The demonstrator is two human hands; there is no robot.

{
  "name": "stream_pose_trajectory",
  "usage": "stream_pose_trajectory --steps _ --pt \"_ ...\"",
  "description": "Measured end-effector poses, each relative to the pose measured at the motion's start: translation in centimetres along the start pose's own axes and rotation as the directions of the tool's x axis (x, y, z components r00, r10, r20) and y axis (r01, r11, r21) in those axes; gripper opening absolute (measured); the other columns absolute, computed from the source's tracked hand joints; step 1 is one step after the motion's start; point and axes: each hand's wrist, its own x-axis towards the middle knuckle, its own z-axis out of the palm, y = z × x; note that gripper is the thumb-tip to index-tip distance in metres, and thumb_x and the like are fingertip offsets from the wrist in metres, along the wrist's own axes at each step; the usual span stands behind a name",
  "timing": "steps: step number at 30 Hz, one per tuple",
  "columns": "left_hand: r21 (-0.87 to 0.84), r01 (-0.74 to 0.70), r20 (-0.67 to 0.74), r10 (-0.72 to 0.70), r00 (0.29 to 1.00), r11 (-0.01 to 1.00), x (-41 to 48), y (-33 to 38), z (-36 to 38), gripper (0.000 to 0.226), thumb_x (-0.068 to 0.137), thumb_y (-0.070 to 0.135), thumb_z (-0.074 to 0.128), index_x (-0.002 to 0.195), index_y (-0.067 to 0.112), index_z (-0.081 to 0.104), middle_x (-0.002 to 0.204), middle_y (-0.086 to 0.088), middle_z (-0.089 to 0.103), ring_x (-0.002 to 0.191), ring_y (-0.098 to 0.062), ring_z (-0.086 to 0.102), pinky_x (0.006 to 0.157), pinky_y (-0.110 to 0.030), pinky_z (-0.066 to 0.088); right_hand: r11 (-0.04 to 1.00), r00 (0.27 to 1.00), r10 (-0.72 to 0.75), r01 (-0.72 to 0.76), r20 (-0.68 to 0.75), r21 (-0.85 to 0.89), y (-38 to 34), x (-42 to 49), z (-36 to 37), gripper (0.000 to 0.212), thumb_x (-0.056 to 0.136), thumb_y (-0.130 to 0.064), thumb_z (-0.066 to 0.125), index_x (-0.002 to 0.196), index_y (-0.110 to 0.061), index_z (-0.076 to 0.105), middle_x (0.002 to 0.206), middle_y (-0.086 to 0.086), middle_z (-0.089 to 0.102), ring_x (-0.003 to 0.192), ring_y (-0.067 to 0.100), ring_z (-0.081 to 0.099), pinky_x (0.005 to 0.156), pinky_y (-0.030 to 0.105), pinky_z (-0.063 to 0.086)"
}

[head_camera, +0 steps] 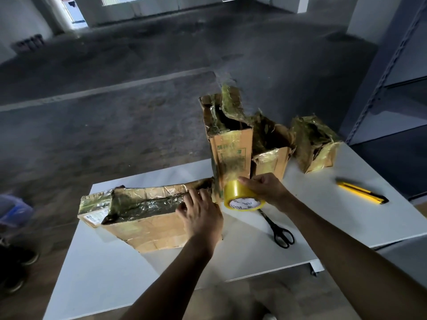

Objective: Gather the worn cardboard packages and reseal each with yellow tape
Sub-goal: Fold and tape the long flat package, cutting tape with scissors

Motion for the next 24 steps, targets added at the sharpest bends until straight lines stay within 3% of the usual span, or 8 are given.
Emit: stream_pose_trajectory --steps 2,4,7,10,12,16,19,24 --pt "0.026 -0.029 0.005 0.029 1.0 0.999 0.1 -0.3 0.1 0.028 0.073 0.023 0.057 0.098 0.011 0.061 0.097 -0.012 0.055 0.088 -0.031 0.051 0.075 -0.045 0.043 1.0 1.0 -0.004 0.004 0.014 -0.003 0.9 0.2 0.4 0.056 0.08 -0.055 0.074 0.053 -0.013 0.049 0.052 0.003 0.043 0.05 0.012 0.044 0.057 0.026 0.034" --pt "0.025 -0.066 0.026 0.065 0.998 0.998 0.0 -0.5 0.0 0.028 0.077 0.028 0.05 0.097 0.011 0.06 0.096 -0.013 0.054 0.088 -0.032 0.052 0.073 -0.045 0.043 1.0 1.0 -0.004 0.005 0.016 -0.02 1.8 0.5 0.9 0.057 0.078 -0.06 0.073 0.059 -0.011 0.05 0.057 0.007 0.04 0.055 0.013 0.043 0.057 0.026 0.032" --pt "0.024 -0.085 0.045 0.084 0.995 0.996 0.0 -0.8 -0.4 0.037 0.079 0.033 0.036 0.096 0.01 0.059 0.095 -0.013 0.053 0.088 -0.033 0.053 0.071 -0.044 0.044 0.999 0.999 0.013 -0.012 0.029 -0.032 2.8 1.1 1.9 0.054 0.086 -0.051 0.07 0.057 -0.013 0.045 0.053 0.001 0.04 0.051 0.009 0.042 0.054 0.022 0.032" --pt "0.022 -0.108 0.114 0.105 0.988 0.994 0.1 -1.3 -0.8 0.04 0.079 0.04 0.048 0.102 0.009 0.057 0.101 -0.013 0.053 0.093 -0.034 0.053 0.075 -0.045 0.045 0.999 0.999 -0.003 0.004 0.036 -0.033 3.3 1.5 2.7 0.055 0.091 -0.046 0.067 0.054 -0.017 0.037 0.049 -0.006 0.034 0.046 0.005 0.036 0.05 0.02 0.029" --pt "0.069 -0.151 0.186 0.136 0.973 0.986 -0.1 -1.6 -1.2 0.055 0.076 0.05 0.062 0.112 0.009 0.054 0.113 -0.013 0.051 0.103 -0.034 0.051 0.082 -0.046 0.044 0.999 0.999 -0.034 0.036 0.04 -0.04 3.3 1.6 3.0 0.056 0.092 -0.045 0.066 0.055 -0.017 0.035 0.052 -0.004 0.029 0.049 0.007 0.03 0.049 0.02 0.023" --pt "0.015 -0.109 0.228 0.102 0.968 0.994 0.6 -1.1 -2.6 0.063 0.091 0.068 0.039 0.125 0.017 0.048 0.132 -0.007 0.042 0.127 -0.028 0.039 0.111 -0.052 0.022 0.998 0.997 -0.065 0.066 0.031 -0.023 3.5 1.7 3.5 0.056 0.093 -0.041 0.065 0.053 -0.019 0.033 0.048 -0.009 0.025 0.046 0.005 0.026 0.047 0.021 0.019" --pt "-0.021 -0.035 0.175 0.038 0.984 0.999 2.6 -0.5 -3.1 0.053 0.097 0.06 0.037 0.123 0.016 0.05 0.128 -0.008 0.045 0.126 -0.029 0.041 0.109 -0.05 0.025 0.995 0.994 -0.099 0.099 0.049 0.016 3.8 1.2 3.4 0.057 0.094 -0.039 0.064 0.055 -0.02 0.028 0.05 -0.009 0.021 0.046 0.005 0.021 0.048 0.022 0.016" --pt "-0.144 0.018 0.409 0.043 0.911 0.989 5.0 -0.2 -2.2 0.054 0.099 0.052 0.041 0.145 0.027 0.032 0.155 -0.003 0.023 0.148 -0.021 0.006 0.115 -0.062 0.008 0.997 0.998 -0.049 0.047 0.037 0.063 4.9 0.7 3.6 0.057 0.093 -0.044 0.064 0.056 -0.018 0.03 0.054 0.0 0.027 0.049 0.01 0.027 0.052 0.026 0.021"
